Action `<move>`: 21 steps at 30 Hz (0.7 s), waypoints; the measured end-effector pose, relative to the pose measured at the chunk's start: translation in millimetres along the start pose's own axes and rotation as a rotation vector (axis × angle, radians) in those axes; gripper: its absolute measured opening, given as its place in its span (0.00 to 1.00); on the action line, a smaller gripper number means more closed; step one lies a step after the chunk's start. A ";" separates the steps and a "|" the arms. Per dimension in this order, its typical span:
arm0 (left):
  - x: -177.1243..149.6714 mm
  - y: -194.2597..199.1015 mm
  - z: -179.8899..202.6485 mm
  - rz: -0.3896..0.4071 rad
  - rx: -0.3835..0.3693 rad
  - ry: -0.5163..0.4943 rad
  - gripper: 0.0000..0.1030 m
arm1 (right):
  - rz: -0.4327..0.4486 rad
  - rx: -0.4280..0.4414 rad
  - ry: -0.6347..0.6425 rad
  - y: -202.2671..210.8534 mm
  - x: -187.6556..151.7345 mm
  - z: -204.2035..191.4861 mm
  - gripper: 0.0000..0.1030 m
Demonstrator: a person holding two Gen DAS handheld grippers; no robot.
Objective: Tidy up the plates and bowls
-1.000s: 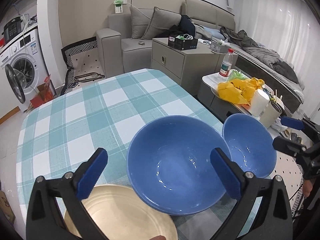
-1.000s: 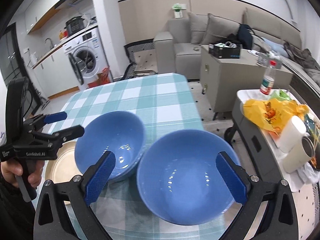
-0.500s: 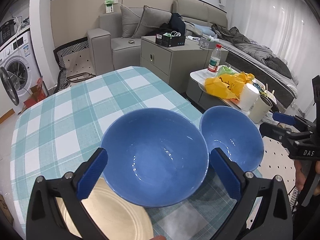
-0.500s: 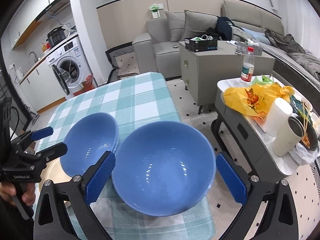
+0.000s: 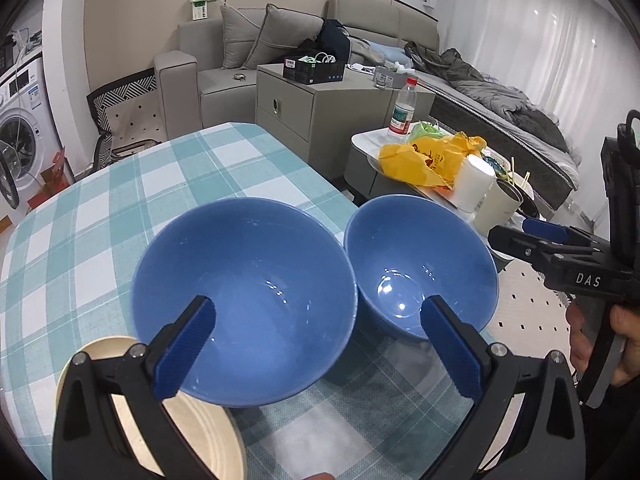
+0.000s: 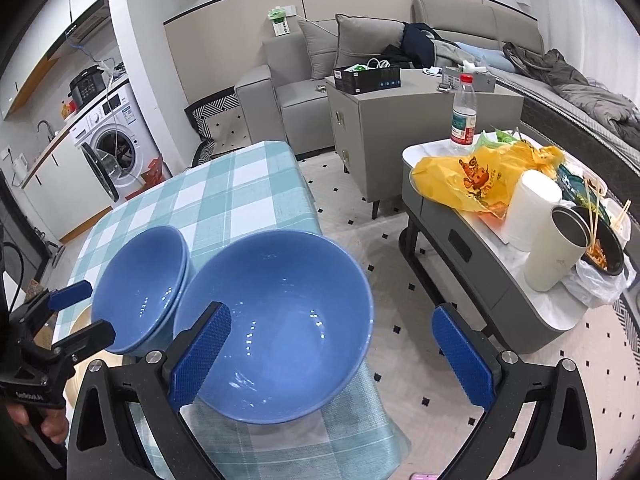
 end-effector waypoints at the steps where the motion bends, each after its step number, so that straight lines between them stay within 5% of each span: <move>1: 0.5 -1.5 2.0 -0.002 0.001 -0.009 1.00 | -0.002 -0.002 -0.005 -1.4 -1.0 1.4 0.99; 12: 28.1 -30.3 12.7 -0.027 0.035 -0.115 0.99 | -0.051 0.002 -0.039 -16.3 -22.6 14.9 0.99; 21: 40.4 -57.9 17.5 -0.074 -0.020 -0.131 0.91 | -0.081 0.055 -0.081 -19.0 -31.3 14.4 0.99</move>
Point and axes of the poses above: each gripper's, at about its wrist camera, not at the fingertips, and y roughly against the way its jaws point, z to its right, x to its top, the point moved 10 cm from there along -y, roughly the way its jaws point, and after that the axes turned 1 degree about -x, right-handed, at the moved point
